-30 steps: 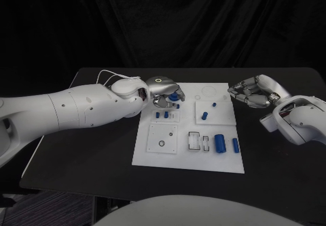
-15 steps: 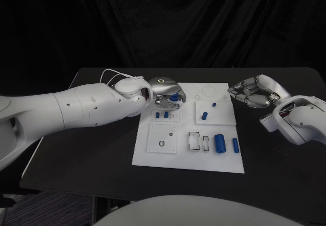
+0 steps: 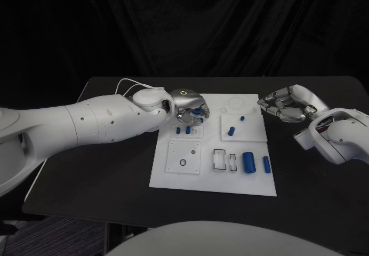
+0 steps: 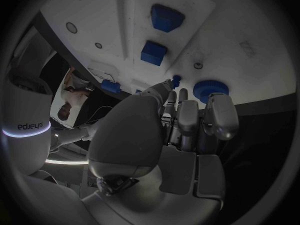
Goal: Assemble the parts on the task board
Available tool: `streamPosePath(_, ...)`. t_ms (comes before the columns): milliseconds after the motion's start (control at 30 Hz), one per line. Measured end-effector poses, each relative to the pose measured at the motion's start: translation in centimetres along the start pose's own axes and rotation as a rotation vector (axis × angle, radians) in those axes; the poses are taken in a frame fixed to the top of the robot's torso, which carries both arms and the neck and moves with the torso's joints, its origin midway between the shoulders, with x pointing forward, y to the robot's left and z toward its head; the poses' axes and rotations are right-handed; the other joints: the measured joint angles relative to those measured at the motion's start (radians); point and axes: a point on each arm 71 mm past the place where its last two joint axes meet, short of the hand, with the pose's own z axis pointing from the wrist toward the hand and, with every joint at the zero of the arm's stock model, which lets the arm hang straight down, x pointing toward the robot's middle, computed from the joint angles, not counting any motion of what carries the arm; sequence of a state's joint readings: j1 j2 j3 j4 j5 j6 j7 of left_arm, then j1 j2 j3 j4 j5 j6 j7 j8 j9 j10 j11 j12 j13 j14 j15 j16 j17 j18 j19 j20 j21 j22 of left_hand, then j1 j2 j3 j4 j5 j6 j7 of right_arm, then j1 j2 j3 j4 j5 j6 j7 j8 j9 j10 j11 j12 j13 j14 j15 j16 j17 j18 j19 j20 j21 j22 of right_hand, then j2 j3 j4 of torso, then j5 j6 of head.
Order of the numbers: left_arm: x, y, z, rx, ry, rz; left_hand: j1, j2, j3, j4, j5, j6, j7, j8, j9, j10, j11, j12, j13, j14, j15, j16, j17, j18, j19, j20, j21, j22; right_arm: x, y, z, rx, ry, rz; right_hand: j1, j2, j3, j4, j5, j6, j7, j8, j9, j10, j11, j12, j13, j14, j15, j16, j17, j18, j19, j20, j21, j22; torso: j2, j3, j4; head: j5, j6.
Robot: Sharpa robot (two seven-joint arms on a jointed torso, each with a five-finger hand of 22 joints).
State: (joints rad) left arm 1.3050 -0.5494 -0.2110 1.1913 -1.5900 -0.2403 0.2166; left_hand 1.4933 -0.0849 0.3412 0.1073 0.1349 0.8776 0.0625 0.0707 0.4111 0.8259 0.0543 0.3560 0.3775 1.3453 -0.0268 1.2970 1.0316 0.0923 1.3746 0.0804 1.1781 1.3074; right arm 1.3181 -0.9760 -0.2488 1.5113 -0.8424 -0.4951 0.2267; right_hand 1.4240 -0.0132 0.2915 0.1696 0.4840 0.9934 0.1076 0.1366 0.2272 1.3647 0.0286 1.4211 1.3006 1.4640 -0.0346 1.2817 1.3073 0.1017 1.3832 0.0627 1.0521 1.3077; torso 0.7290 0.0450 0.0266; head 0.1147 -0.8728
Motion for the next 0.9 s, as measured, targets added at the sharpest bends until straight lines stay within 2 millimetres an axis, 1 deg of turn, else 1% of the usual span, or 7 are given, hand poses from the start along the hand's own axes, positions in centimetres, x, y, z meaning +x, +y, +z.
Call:
streamPosePath(400,0.70,0.20,-0.09,-0.011,0.023,-0.009,0.000,0.000,-0.003,-0.003,0.000,0.013,0.006,0.004,-0.003,0.000,0.000,0.000,-0.004,0.000,0.000,0.000,-0.003,0.000,0.000,0.000,-0.002,0.000,0.00,0.00,0.00,0.000,0.000,0.000,0.000,0.000,0.000,0.000,0.000,0.000,0.000,0.000,0.000,0.000,0.000,0.000,0.000,0.000,0.000,0.000,0.000,0.000,0.000,0.000,0.000,0.000,-0.002,-0.0007,0.0008,0.000,0.000)
streamPosePath(500,0.83,0.19,-0.09,-0.012,0.026,-0.010,0.000,0.000,-0.003,-0.003,0.000,0.023,0.009,0.010,-0.003,0.007,-0.007,0.000,-0.005,-0.004,-0.004,0.000,-0.003,0.000,0.000,0.000,-0.002,0.000,0.01,0.01,0.01,0.000,0.000,0.000,0.000,0.000,0.000,0.000,0.000,0.000,0.000,0.000,0.000,0.000,0.000,0.000,0.000,0.000,0.000,0.000,0.000,0.000,0.000,0.000,0.000,0.000,-0.002,-0.0012,0.0002,0.001,0.000)
streamPosePath(567,0.86,0.18,-0.07,-0.012,0.026,-0.011,0.005,0.005,-0.003,-0.003,0.000,0.033,0.007,0.010,-0.004,0.020,-0.007,0.007,-0.005,-0.004,-0.004,0.000,-0.004,0.000,0.002,-0.002,-0.002,0.000,0.02,0.01,0.01,0.000,0.000,0.000,0.000,0.000,0.000,0.000,0.000,0.000,0.000,0.000,0.000,0.000,0.000,0.000,0.000,0.000,0.000,0.000,0.000,0.000,0.000,0.000,0.000,0.000,-0.002,-0.0012,0.0000,0.000,0.000)
streamPosePath(700,0.89,0.17,-0.03,-0.012,0.025,-0.011,0.005,0.005,-0.006,-0.006,0.000,0.045,0.005,0.016,-0.005,0.032,-0.014,0.011,-0.005,-0.004,-0.004,0.000,-0.005,0.000,0.004,-0.004,-0.002,0.000,0.02,0.02,0.01,0.000,0.001,0.000,0.000,0.000,0.000,0.000,0.000,0.000,0.000,0.000,0.000,0.000,0.000,0.000,0.000,0.000,0.000,0.000,0.000,0.000,0.000,0.000,0.000,0.000,-0.002,-0.0012,0.0000,-0.002,0.000)
streamPosePath(733,0.91,0.18,-0.02,-0.012,0.024,-0.011,0.008,0.008,-0.006,-0.006,0.004,0.059,0.008,0.024,-0.005,0.046,-0.019,0.017,-0.005,-0.007,-0.007,0.000,-0.005,0.000,0.004,-0.004,-0.002,0.000,0.02,0.01,0.02,0.000,0.001,0.000,0.000,0.000,0.000,0.000,0.000,0.000,0.000,0.000,0.000,0.000,0.000,0.000,0.000,0.000,0.000,0.000,0.000,0.000,0.000,0.000,0.000,0.000,-0.002,-0.0012,0.0001,-0.002,0.000)
streamPosePath(833,0.96,0.20,0.02,-0.012,0.017,-0.010,0.011,0.011,-0.004,-0.010,0.007,0.077,0.009,0.030,-0.005,0.057,-0.029,0.019,-0.007,-0.005,-0.013,0.000,-0.007,0.000,0.007,-0.007,-0.006,0.000,0.02,0.01,0.02,0.000,0.001,0.000,0.000,0.000,0.000,0.000,0.000,0.000,0.000,0.000,0.000,0.000,0.000,0.000,0.000,0.000,0.000,0.000,0.000,0.000,0.000,0.000,0.000,0.000,-0.002,-0.0012,0.0007,-0.003,0.000)
streamPosePath(900,0.99,0.22,0.02,-0.012,0.012,-0.010,0.015,0.015,-0.003,-0.014,0.011,0.086,0.007,0.034,-0.005,0.072,-0.030,0.019,-0.009,-0.005,-0.013,0.000,-0.007,0.000,0.009,-0.009,-0.006,0.000,0.02,0.01,0.02,0.000,0.001,0.000,0.000,0.000,0.000,0.000,0.000,0.000,0.000,0.000,0.000,0.000,0.000,0.000,0.000,0.000,0.000,0.000,0.000,0.000,0.000,0.000,0.000,0.000,-0.001,-0.0012,0.0007,-0.003,0.000)
